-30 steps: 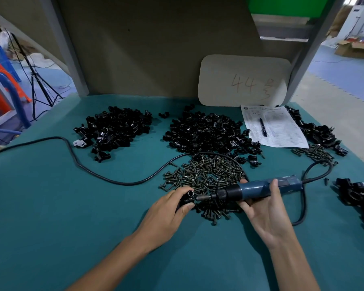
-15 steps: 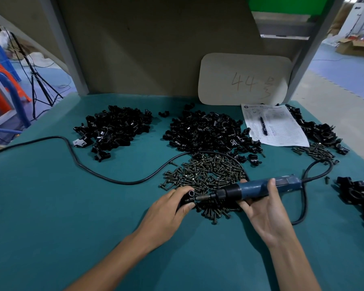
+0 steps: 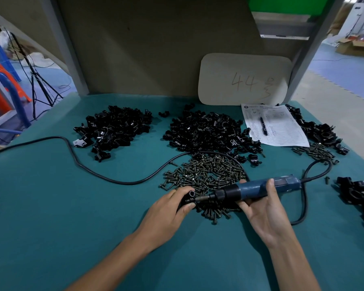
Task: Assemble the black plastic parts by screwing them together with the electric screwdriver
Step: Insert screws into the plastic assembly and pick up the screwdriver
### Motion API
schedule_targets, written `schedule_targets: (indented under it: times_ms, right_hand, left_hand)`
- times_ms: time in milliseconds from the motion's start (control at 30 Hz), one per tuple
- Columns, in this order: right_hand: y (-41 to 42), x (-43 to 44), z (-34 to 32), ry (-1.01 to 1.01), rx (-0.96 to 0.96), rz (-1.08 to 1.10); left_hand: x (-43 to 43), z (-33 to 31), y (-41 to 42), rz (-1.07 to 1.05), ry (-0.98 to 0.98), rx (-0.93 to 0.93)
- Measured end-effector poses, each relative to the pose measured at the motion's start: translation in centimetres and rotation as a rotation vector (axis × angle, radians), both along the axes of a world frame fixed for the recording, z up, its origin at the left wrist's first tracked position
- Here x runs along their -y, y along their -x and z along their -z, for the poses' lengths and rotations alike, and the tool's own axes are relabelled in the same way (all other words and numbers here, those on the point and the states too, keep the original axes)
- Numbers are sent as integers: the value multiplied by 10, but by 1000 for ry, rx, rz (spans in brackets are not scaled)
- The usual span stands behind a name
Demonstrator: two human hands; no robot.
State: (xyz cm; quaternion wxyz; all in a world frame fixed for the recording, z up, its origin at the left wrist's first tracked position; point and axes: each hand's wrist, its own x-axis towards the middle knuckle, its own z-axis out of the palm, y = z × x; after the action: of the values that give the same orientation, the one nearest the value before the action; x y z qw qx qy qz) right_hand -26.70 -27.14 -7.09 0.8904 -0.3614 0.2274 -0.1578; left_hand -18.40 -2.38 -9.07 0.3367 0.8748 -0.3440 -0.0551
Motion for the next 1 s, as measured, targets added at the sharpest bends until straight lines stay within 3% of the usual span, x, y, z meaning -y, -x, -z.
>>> schedule_targets:
  times_ms: [500,1000]
  right_hand:
    - [0,-1,1,4,-8,-1]
    - [1,-3,-4,-9,40,14]
  left_hand:
    - [-1,2,0,15,30,1]
    - [-3,3,-2,-21,74,-142]
